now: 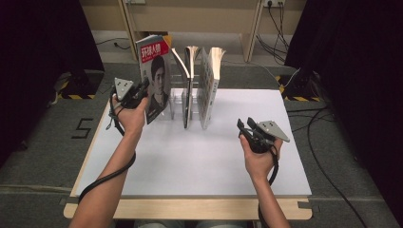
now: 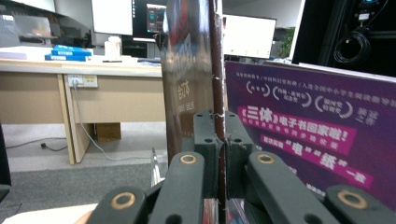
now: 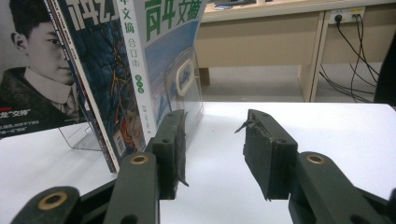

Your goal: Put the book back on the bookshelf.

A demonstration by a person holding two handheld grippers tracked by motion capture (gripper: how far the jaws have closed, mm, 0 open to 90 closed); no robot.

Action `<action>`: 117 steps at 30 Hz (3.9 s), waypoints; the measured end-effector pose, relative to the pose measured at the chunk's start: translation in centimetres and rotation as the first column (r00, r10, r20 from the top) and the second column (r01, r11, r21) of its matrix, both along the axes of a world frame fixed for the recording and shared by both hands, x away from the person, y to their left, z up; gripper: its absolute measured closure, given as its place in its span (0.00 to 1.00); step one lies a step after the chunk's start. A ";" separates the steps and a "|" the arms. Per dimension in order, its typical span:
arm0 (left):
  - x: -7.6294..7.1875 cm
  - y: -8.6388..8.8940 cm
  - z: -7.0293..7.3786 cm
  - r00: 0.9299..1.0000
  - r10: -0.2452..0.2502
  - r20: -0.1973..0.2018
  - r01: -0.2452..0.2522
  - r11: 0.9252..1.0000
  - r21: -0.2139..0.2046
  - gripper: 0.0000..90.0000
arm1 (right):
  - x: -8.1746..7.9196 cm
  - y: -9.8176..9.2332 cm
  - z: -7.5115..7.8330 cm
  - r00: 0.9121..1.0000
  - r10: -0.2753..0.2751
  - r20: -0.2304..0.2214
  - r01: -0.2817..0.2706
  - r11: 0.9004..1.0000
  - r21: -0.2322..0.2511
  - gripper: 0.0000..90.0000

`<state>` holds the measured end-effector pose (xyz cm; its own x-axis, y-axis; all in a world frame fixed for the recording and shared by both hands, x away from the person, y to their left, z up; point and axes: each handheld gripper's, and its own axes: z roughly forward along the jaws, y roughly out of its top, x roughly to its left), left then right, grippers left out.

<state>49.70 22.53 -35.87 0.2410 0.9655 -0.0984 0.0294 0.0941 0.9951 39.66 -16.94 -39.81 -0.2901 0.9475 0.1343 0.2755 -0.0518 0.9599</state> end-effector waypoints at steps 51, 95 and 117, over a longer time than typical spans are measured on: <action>2.0 1.2 -0.4 0.997 0.004 -0.078 -0.010 0.997 -0.083 0.96 | 0.3 0.4 -0.5 0.998 0.032 -0.047 -0.032 0.999 0.003 0.63; 2.2 2.9 -1.0 0.999 -0.008 -0.043 0.005 0.996 -0.087 0.88 | 0.4 1.0 -1.0 0.997 0.046 -0.056 -0.046 0.999 -0.013 0.63; 2.6 3.0 1.2 0.979 0.013 -0.204 -0.044 0.988 -0.147 0.93 | 0.4 1.0 -1.0 0.996 0.052 -0.072 -0.053 0.999 -0.007 0.63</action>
